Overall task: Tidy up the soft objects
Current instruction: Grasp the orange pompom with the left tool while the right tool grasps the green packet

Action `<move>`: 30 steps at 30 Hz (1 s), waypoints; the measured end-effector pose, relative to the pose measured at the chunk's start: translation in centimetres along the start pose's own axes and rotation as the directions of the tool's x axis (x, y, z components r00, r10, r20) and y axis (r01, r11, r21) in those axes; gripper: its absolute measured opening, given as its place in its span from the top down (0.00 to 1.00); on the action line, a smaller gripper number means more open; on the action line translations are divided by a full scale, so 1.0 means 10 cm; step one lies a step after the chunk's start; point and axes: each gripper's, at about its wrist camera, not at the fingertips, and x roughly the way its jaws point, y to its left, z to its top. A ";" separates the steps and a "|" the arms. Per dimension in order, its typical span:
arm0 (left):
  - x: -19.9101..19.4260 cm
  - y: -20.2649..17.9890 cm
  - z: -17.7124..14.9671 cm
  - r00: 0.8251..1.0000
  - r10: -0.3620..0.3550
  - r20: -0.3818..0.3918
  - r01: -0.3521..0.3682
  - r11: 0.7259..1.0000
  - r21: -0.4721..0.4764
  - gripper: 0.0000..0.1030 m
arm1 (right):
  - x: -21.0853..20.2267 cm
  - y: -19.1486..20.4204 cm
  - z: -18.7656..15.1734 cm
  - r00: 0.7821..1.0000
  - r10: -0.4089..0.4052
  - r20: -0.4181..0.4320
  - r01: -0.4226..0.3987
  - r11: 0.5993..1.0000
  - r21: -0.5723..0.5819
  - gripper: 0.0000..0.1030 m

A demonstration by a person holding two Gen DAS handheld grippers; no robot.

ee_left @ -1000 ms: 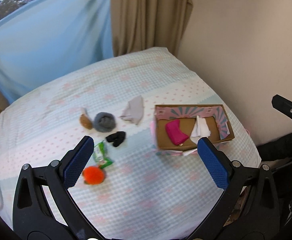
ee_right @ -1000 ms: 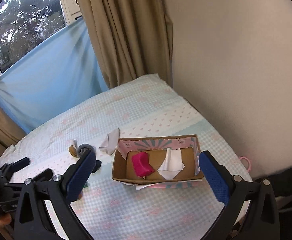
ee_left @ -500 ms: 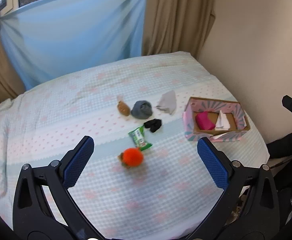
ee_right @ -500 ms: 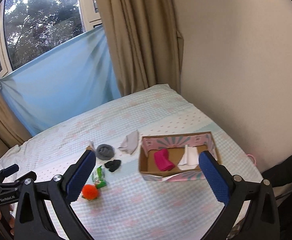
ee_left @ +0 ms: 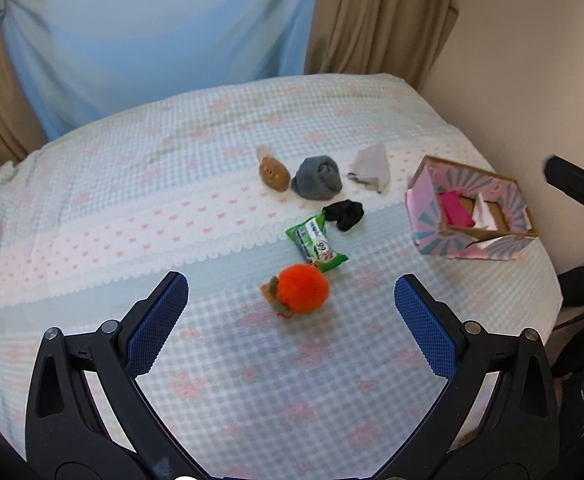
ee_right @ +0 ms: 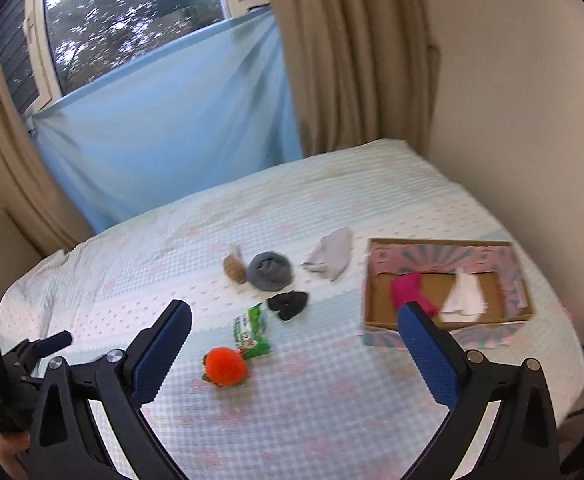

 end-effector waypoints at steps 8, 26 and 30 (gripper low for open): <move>0.93 -0.05 -0.25 0.999 -0.021 -0.047 0.024 0.998 0.061 0.00 | 1.10 0.15 -0.21 0.990 0.101 -0.095 -0.108 0.992 -0.064 0.00; 2.43 -0.30 -0.67 0.979 -0.005 -0.202 0.061 0.960 0.273 0.13 | 3.11 0.32 -0.77 0.879 0.246 -0.408 -0.320 0.940 -0.121 0.15; 2.54 -0.30 -0.71 0.974 0.008 -0.227 0.056 0.960 0.275 0.16 | 3.28 0.39 -0.83 0.857 0.257 -0.446 -0.344 0.931 -0.125 0.19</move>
